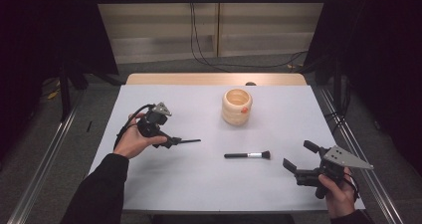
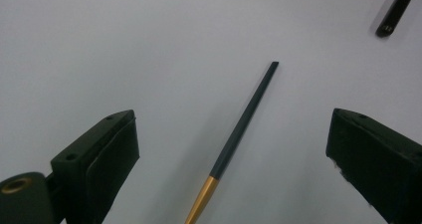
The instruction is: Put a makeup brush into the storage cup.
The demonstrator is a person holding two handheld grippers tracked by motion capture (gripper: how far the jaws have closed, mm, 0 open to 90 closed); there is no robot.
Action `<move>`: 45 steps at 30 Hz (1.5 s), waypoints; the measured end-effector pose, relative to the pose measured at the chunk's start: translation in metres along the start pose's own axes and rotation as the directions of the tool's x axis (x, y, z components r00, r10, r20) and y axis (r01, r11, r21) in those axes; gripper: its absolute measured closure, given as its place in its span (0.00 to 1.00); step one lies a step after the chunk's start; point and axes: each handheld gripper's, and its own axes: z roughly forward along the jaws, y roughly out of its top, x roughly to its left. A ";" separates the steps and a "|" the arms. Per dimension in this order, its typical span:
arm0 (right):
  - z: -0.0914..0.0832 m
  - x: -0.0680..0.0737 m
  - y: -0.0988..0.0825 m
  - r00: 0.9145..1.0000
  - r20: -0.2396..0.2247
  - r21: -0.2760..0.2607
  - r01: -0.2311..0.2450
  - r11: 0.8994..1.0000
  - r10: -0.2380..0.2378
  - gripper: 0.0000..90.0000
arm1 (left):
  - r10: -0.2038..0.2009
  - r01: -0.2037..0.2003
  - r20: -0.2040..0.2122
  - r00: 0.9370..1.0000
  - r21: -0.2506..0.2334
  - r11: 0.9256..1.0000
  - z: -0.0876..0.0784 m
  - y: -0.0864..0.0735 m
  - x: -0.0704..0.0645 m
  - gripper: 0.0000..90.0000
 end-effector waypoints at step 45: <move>0.002 0.001 -0.001 1.000 -0.014 0.009 -0.005 1.000 0.005 0.00 | 0.144 -0.177 0.120 0.982 0.339 0.924 0.034 0.001 0.014 0.65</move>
